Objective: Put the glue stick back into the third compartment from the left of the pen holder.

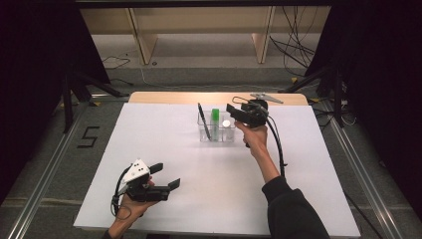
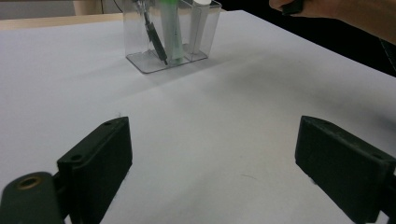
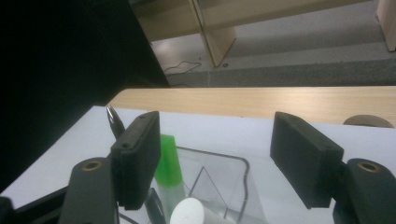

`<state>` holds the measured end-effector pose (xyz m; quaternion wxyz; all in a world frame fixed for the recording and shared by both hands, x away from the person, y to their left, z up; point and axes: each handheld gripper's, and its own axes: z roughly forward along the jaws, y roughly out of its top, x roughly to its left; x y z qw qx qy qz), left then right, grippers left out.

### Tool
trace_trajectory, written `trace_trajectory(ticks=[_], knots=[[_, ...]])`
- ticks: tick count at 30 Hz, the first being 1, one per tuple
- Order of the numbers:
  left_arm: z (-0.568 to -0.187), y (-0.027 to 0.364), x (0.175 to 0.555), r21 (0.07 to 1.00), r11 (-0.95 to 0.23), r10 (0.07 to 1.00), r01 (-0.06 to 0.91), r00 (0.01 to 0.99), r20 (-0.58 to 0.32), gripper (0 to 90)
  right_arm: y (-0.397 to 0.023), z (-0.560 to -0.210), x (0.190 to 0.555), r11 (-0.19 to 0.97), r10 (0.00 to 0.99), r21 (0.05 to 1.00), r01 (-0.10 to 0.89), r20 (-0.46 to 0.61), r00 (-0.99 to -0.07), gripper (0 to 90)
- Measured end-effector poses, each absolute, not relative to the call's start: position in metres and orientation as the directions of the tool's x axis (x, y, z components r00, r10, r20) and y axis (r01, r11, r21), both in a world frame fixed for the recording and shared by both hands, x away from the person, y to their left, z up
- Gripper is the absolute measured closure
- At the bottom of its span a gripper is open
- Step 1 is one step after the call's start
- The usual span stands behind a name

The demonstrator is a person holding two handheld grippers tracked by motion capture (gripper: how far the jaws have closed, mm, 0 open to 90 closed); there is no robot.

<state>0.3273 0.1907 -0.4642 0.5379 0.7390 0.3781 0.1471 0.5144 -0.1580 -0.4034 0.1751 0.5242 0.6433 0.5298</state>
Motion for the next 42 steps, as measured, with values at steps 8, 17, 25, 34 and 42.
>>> trace_trajectory(ticks=[8, 17, 25, 34, 42], knots=[[-0.464, 0.193, 0.329, 0.904, -0.098, 0.701, 0.417, 0.673, -0.235, 10.9, -0.166, -0.398, 0.490, -0.028, 0.844, 0.864, 0.502, 0.290, -0.452, 31.7], [-0.464, 0.194, 0.329, 0.903, -0.092, 0.690, 0.419, 0.681, -0.246, 10.8, -0.161, -0.399, 0.458, 0.068, 0.810, 0.870, 0.489, 0.238, -0.536, 31.3], [-0.465, 0.194, 0.330, 0.900, -0.083, 0.685, 0.427, 0.681, -0.260, 10.9, -0.157, -0.402, 0.437, 0.119, 0.789, 0.878, 0.463, 0.200, -0.581, 30.2], [-0.465, 0.194, 0.330, 0.898, -0.083, 0.681, 0.431, 0.683, -0.265, 10.8, -0.161, -0.404, 0.419, 0.135, 0.771, 0.889, 0.438, 0.183, -0.610, 28.6], [-0.465, 0.195, 0.330, 0.895, -0.088, 0.684, 0.438, 0.679, -0.265, 10.9, -0.166, -0.410, 0.402, 0.146, 0.749, 0.893, 0.425, 0.181, -0.637, 27.5]])
